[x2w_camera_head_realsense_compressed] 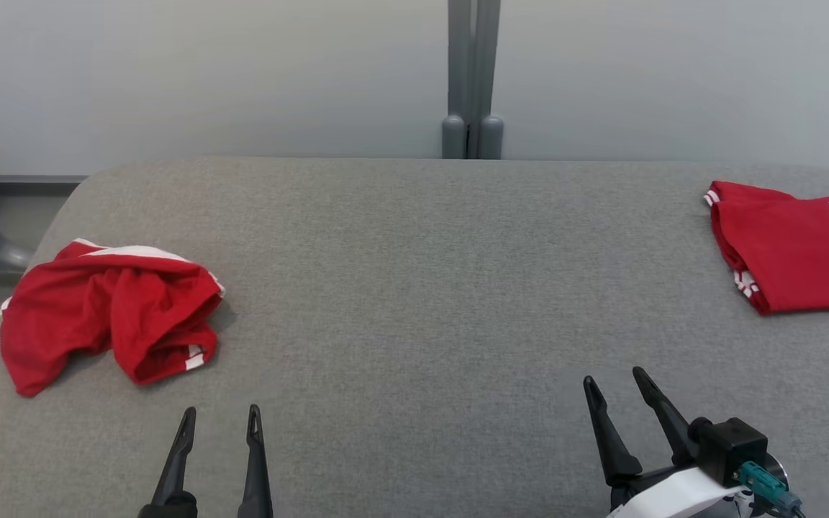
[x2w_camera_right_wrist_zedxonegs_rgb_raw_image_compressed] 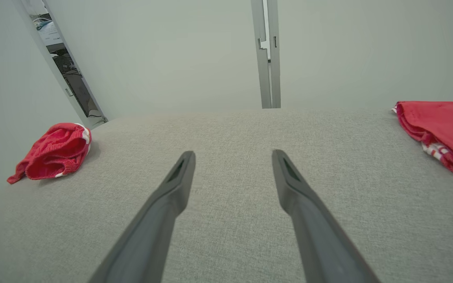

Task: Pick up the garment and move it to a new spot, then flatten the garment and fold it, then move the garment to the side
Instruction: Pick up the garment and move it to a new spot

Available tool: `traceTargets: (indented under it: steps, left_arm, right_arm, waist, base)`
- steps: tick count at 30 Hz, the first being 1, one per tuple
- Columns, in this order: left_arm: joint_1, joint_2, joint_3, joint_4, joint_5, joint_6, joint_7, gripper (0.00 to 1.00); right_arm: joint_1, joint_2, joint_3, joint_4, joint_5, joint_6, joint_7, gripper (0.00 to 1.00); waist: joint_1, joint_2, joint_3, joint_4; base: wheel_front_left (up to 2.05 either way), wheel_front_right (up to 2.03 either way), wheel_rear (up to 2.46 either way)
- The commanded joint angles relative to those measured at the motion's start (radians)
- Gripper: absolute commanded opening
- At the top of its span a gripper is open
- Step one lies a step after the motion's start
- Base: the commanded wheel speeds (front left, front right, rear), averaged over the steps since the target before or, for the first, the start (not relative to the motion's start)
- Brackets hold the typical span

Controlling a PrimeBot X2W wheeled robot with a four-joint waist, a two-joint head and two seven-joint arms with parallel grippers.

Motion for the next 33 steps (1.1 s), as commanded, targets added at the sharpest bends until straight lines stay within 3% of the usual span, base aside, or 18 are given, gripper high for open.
traceTargets:
  steps: [1, 18, 33]
  left_arm:
    - [-0.013, 0.001, -0.002, -0.003, 0.004, 0.002, 0.0, 1.0]
    - [0.009, 0.001, 0.016, 0.004, 0.016, -0.018, 0.0, 1.0]
    - [0.022, 0.001, 0.016, -0.059, -0.019, 0.042, 0.0, 1.0]
  right_arm:
    - [0.006, -0.004, 0.0, -0.001, 0.004, -0.002, -0.002, 1.0]
    - [0.022, 0.013, 0.041, 0.007, 0.018, -0.002, -0.002, 1.0]
    - [-0.054, -0.025, 0.109, 0.031, 0.033, -0.002, -0.002, 1.0]
  waist:
    - [0.0, 0.0, 0.011, 0.071]
    - [0.0, 0.0, -0.013, 0.318]
    - [0.0, 0.0, 0.047, 0.37]
  base:
    - [0.0, 0.0, 0.0]
    - [0.0, 0.0, 0.0]
    - [0.0, 0.0, 0.0]
